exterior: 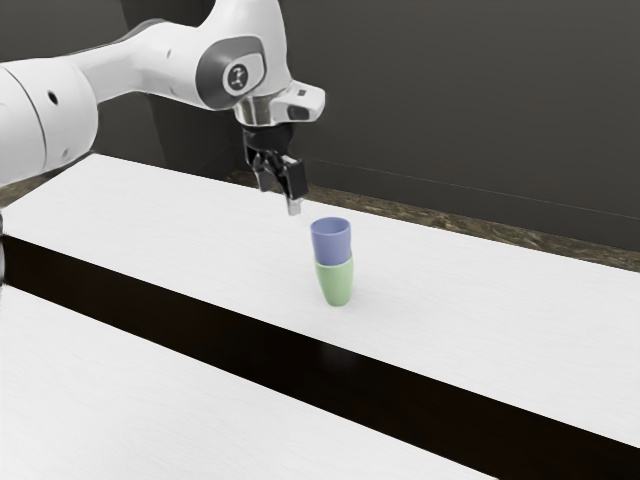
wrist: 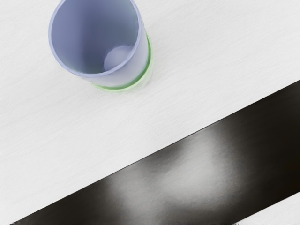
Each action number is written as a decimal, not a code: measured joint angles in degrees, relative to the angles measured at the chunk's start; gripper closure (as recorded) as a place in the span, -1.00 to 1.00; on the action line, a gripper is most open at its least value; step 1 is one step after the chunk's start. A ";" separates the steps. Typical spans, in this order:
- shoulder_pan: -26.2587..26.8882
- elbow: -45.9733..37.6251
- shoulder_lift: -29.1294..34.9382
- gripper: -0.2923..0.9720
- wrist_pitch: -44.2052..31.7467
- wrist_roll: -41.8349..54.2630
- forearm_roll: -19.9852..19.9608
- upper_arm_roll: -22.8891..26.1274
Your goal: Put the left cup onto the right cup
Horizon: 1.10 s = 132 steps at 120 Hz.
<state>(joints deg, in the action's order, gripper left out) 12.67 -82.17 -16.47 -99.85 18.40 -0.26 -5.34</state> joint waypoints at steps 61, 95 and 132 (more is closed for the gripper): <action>-0.98 -1.26 7.13 -0.54 0.21 -0.99 0.01 -1.95; -0.97 -1.26 9.66 -0.54 1.32 -1.47 0.00 -1.95; -0.95 -1.23 10.11 -0.54 2.00 -1.88 0.00 -1.98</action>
<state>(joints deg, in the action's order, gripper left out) 11.73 -83.40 -6.37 -97.86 16.52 -0.26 -7.33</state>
